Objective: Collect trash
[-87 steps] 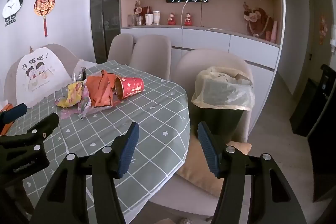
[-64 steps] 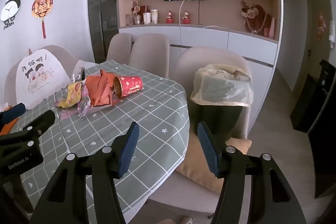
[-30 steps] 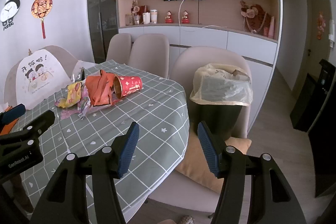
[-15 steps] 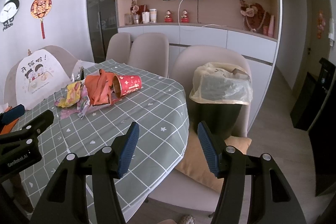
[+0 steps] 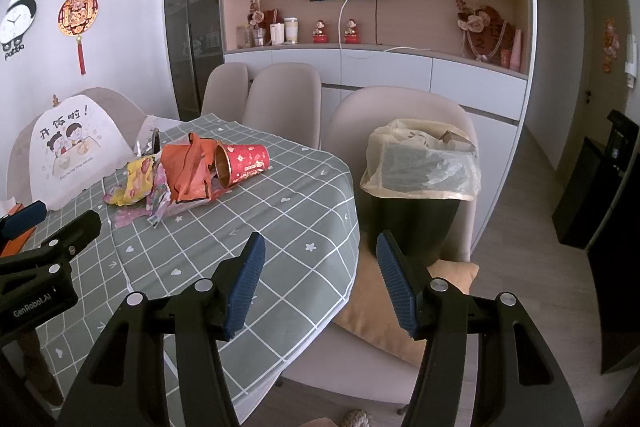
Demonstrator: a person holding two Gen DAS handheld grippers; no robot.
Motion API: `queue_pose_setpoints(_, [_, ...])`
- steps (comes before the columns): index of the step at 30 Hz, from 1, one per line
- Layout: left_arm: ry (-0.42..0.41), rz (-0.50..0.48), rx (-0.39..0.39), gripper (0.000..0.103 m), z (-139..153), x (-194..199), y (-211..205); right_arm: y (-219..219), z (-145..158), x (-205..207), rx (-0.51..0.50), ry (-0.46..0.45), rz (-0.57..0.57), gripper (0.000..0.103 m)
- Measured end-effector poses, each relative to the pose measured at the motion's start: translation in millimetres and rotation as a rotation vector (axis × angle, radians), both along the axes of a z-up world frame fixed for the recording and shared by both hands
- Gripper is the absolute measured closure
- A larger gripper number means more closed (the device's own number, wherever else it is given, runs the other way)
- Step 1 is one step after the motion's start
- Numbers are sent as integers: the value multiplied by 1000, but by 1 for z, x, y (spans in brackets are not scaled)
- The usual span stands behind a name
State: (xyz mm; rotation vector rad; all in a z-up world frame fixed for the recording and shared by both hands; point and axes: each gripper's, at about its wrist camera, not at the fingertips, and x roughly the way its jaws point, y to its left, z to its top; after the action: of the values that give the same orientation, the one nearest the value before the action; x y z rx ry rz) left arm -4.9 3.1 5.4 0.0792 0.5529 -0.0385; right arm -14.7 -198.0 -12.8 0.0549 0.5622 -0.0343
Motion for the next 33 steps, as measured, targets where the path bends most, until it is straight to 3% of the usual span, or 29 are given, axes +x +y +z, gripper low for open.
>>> queue_pose_setpoints(20, [36,50,-3,13,-10,14,10,-3,-2,20,-11,10,53,48])
queue_pose_setpoints(26, [70,51,-61,13,-15,47,32,-7,-3,53,-22,27,103,48])
queue_pose_setpoints(33, [126,147,-145,9,-29,115,77,-5,-11,101,-58,66,171,48])
